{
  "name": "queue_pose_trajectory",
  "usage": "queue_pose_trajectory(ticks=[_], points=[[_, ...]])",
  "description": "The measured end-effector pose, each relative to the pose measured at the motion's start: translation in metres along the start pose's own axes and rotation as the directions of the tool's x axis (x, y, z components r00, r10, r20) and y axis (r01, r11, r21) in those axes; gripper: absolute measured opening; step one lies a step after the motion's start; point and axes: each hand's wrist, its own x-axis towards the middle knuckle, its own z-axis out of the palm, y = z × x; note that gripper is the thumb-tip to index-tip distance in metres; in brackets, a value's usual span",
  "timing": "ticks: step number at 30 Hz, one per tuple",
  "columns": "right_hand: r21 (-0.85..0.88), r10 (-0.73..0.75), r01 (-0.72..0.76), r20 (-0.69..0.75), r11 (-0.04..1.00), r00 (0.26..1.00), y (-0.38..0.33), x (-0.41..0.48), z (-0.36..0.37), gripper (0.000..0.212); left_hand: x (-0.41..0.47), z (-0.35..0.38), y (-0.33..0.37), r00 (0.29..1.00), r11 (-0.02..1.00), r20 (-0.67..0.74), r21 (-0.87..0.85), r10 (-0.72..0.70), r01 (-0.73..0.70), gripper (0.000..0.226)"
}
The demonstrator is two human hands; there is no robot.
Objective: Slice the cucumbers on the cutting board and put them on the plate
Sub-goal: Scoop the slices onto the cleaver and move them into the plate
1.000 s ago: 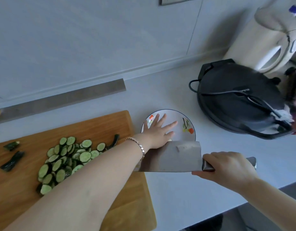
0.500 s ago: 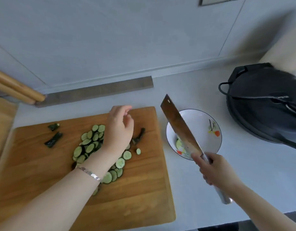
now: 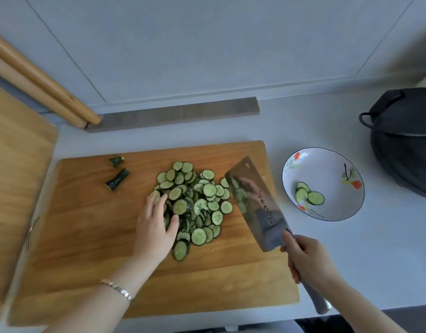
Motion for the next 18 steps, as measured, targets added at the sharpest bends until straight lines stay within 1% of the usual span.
queue_pose_trajectory(ticks=[3,6,8,13,16,18], points=[[0.003,0.037,-0.037,-0.048,0.999,0.998,0.001,-0.003,0.013,0.042,0.001,0.005,-0.005,1.0,1.0,0.012,-0.024,0.02,-0.02,0.058],[0.082,0.09,-0.081,-0.109,0.993,0.99,0.001,-0.002,0.024,0.043,0.002,0.01,-0.007,0.999,0.999,0.017,-0.022,0.036,-0.035,0.058],[0.122,0.111,-0.096,-0.119,0.988,0.987,-0.002,-0.002,0.03,0.042,0.003,0.012,-0.008,0.999,0.999,0.017,-0.019,0.04,-0.04,0.058],[0.187,0.139,-0.121,-0.082,0.975,0.987,-0.007,0.004,0.038,0.044,0.006,0.015,-0.008,0.999,0.999,0.043,-0.026,0.021,-0.02,0.058],[0.221,0.164,-0.156,-0.019,0.963,0.986,-0.009,0.007,0.041,0.044,0.006,0.016,-0.009,0.999,0.999,0.048,-0.049,-0.009,0.012,0.062],[0.277,0.193,-0.194,0.033,0.941,0.981,-0.008,0.009,0.043,0.045,0.005,0.017,-0.01,0.999,0.999,0.048,-0.045,-0.007,0.009,0.065]])
